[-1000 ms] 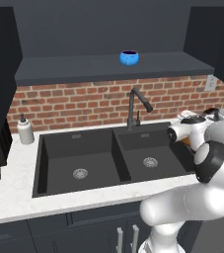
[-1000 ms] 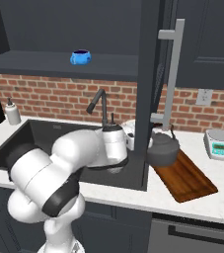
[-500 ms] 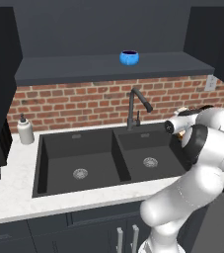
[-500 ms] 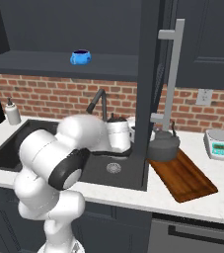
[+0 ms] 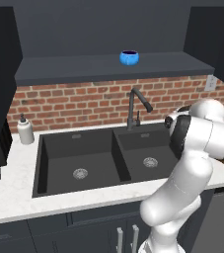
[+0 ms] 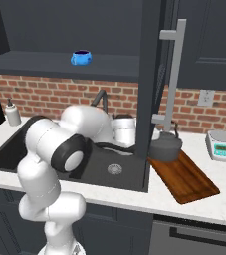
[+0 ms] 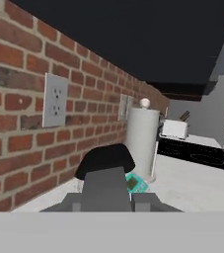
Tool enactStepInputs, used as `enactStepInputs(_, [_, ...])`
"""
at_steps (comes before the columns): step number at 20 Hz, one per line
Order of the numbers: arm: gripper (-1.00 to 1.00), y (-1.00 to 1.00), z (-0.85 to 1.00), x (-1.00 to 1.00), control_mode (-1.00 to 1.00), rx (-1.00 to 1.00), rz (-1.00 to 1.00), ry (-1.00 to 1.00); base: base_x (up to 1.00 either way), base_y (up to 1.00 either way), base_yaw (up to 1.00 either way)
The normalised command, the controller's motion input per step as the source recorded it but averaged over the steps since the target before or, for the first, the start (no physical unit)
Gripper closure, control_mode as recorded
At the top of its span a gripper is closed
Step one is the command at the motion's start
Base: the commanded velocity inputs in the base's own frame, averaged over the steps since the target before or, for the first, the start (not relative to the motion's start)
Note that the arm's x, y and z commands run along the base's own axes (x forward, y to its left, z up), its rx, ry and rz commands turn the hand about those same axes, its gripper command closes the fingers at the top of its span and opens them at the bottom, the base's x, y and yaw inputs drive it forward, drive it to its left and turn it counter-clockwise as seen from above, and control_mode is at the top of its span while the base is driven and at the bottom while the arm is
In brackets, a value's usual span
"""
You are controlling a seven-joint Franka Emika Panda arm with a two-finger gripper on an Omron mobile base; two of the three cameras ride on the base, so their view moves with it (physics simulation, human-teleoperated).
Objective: Pick the kettle from the counter and place it on the tray. Then pick the mug from the cabinet and place it on the tray. Then close the cabinet doors.
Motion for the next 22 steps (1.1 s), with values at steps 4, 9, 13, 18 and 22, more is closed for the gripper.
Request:
enactStepInputs(4, [1.00, -0.29, -0.22, 0.16, -1.00, 0.04, 0.06, -0.16, 0.00, 0.00, 0.00])
enactStepInputs(9, [1.00, -0.30, -0.33, 0.05, -1.00, 0.08, 0.10, -0.16, 0.00, 0.00, 0.00])
enactStepInputs(13, [1.00, -0.28, -0.38, -0.02, -1.00, 0.14, 0.12, -0.18, 0.00, 0.00, 0.00])
enactStepInputs(18, [1.00, -0.28, -0.42, -0.13, -1.00, 0.11, 0.09, -0.19, 0.00, 0.00, 0.00])
enactStepInputs(22, [1.00, -0.31, -0.44, -0.23, -1.00, 0.06, 0.05, -0.16, 0.00, 0.00, 0.00])
